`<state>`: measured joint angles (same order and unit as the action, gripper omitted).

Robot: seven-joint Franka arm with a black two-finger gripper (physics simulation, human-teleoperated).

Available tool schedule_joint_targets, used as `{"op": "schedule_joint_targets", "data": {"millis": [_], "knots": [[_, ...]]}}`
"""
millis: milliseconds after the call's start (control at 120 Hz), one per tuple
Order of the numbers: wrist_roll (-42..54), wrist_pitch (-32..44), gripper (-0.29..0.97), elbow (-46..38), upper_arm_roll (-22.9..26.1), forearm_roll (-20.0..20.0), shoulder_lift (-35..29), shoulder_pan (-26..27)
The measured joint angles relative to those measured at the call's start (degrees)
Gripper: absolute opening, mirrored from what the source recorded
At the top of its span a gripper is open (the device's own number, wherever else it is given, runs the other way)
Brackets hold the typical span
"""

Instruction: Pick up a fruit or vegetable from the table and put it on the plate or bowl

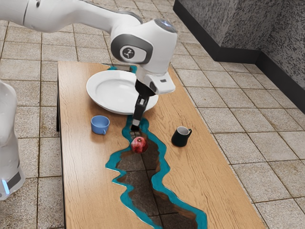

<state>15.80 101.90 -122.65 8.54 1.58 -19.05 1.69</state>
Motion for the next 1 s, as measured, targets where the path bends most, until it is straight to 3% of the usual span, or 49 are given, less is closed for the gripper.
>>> {"op": "schedule_joint_targets", "data": {"millis": [142, 267, 608, 1000], "knots": [[3.0, 8.1, 0.68, -5.7, 0.2, 5.6, -0.1, 0.0], [5.7, 14.0, 0.68, -8.3, 0.1, 8.1, 0.2, 0.0], [12.2, 22.9, 0.68, -11.2, 0.6, 8.8, 3.5, -0.4], [16.2, 21.6, 0.68, -12.5, 0.5, 8.8, 4.5, -0.7]]}}
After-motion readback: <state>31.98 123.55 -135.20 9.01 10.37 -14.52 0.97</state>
